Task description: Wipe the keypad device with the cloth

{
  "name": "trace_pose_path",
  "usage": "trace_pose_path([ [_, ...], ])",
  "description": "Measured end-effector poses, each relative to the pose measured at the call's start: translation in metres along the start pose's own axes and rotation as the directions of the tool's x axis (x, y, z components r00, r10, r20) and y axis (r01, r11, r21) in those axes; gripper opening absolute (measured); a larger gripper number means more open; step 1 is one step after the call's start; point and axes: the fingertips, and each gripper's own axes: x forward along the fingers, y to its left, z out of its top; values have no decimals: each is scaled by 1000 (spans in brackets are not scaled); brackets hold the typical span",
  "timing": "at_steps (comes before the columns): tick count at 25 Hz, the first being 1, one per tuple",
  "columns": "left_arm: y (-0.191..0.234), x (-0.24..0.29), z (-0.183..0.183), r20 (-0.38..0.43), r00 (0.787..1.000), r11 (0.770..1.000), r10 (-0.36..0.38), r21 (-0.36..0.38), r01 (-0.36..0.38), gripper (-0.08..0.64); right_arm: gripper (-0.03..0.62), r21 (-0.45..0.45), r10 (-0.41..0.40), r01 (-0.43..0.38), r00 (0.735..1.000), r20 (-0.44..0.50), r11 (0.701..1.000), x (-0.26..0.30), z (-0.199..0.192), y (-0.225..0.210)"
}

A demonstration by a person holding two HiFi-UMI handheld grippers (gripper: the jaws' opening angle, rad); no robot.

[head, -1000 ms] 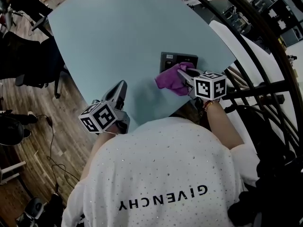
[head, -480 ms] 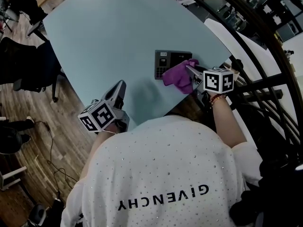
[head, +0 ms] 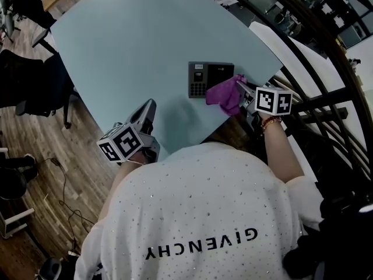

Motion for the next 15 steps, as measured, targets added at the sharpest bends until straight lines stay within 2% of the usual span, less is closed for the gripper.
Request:
trace_pose_path([
  [4,0,-1,-3,-2,1000,1000,-2,-2,2,0,25,33,3,-3,1000,6,999,-6,-4,0],
  [7,2,-3,-4,4,1000,1000,4,-1,-4,0,25,-4,49,-49,999,-2,999,-7,-1,16],
  [11,9,-3,-2,7,1000,1000,15,-5,-15,0,25,-170,75,-87,994,-75,982,6,0,49],
  [15,10,-5,-4,14,1000,1000,19,-9,-18,0,23,-360,105,-164,979,-177,919,25,-13,92],
])
